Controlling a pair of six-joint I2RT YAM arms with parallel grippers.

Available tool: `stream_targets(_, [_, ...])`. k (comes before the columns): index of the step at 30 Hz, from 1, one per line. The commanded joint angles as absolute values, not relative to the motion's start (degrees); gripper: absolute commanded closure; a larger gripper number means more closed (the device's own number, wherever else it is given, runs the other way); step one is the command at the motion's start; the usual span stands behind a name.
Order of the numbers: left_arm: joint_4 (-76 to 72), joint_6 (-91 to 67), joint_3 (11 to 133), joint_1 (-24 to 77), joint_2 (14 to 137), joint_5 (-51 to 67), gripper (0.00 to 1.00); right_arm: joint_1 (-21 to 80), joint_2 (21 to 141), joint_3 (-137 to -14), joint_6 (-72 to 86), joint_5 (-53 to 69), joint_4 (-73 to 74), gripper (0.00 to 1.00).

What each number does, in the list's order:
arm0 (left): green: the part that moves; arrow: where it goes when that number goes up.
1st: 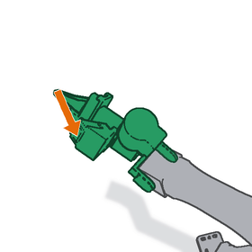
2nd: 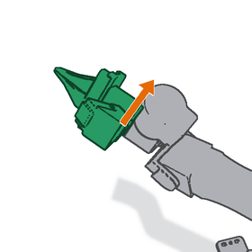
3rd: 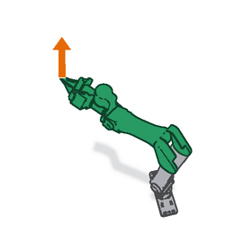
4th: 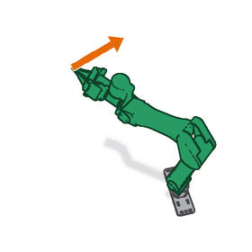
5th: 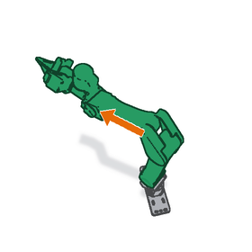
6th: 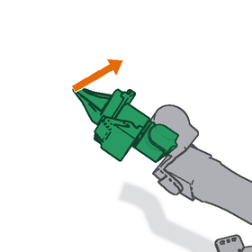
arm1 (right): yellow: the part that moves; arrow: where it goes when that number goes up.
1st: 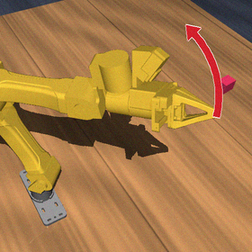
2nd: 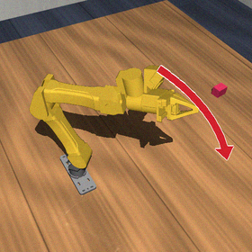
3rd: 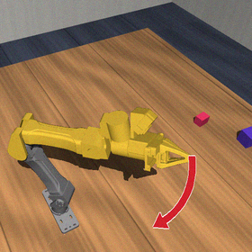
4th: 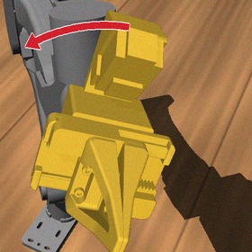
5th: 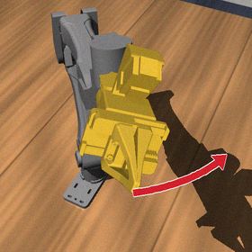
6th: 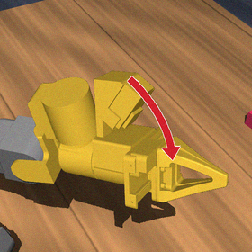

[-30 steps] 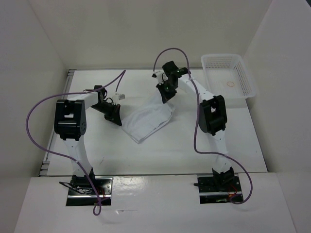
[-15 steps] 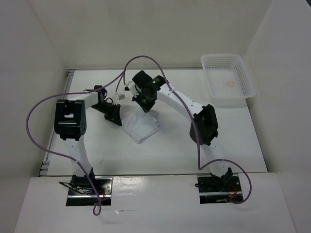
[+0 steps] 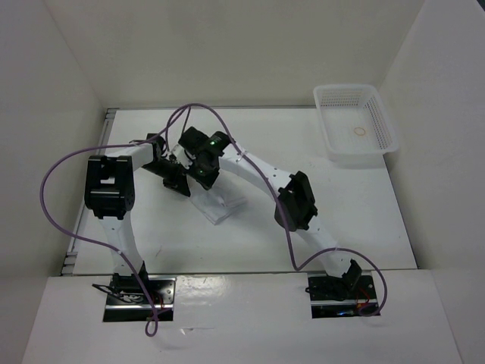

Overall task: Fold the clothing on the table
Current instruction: Fold the skirt

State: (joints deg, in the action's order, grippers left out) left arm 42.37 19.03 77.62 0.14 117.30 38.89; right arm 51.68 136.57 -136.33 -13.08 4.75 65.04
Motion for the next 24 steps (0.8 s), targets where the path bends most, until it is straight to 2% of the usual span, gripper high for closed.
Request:
stream_targets(1, [40.5, 19.9, 76.5, 0.6, 118.0, 38.6, 0.99, 53.4, 140.2, -140.9, -12.7, 6.2, 68.7, 1.0])
stream_targets(6, [40.5, 19.9, 76.5, 0.6, 117.9, 38.6, 0.99, 53.4, 140.7, -140.2, -12.7, 6.8, 68.7, 1.0])
stream_targets(8, [40.5, 19.9, 76.5, 0.6, 117.9, 39.1, 0.99, 54.0, 141.2, -139.6, -13.4, 6.8, 68.7, 0.93])
stream_targets(11, [40.5, 19.9, 76.5, 0.6, 117.9, 39.1, 0.99, 54.0, 140.6, -136.8, -14.0, 6.8, 68.7, 0.92])
stream_targets(13, [40.5, 19.9, 76.5, 0.6, 117.9, 39.1, 0.99, 54.5, 139.9, -135.4, -14.0, 6.8, 67.9, 0.82])
stream_targets(14, [40.5, 19.9, 76.5, 0.6, 117.9, 39.1, 0.99, 54.5, 139.9, -135.4, -14.0, 7.7, 67.9, 0.63])
stream_targets(15, [40.5, 19.9, 76.5, 0.6, 117.9, 39.1, 0.99, 54.5, 139.2, -135.4, -14.0, 8.4, 67.9, 0.58])
stream_targets(18, [40.5, 19.9, 76.5, 0.6, 117.9, 39.1, 0.99, 54.5, 139.2, -138.5, -14.5, 9.0, 69.0, 0.47])
stream_targets(23, [41.0, 19.9, 76.5, 0.6, 117.2, 39.1, 0.99, 55.0, 139.8, -144.8, -16.5, 12.9, 73.8, 0.4])
stream_targets(24, [41.0, 19.9, 76.5, 0.6, 117.2, 38.6, 0.96, 55.0, 139.8, -147.2, -17.0, 14.1, 74.4, 0.4])
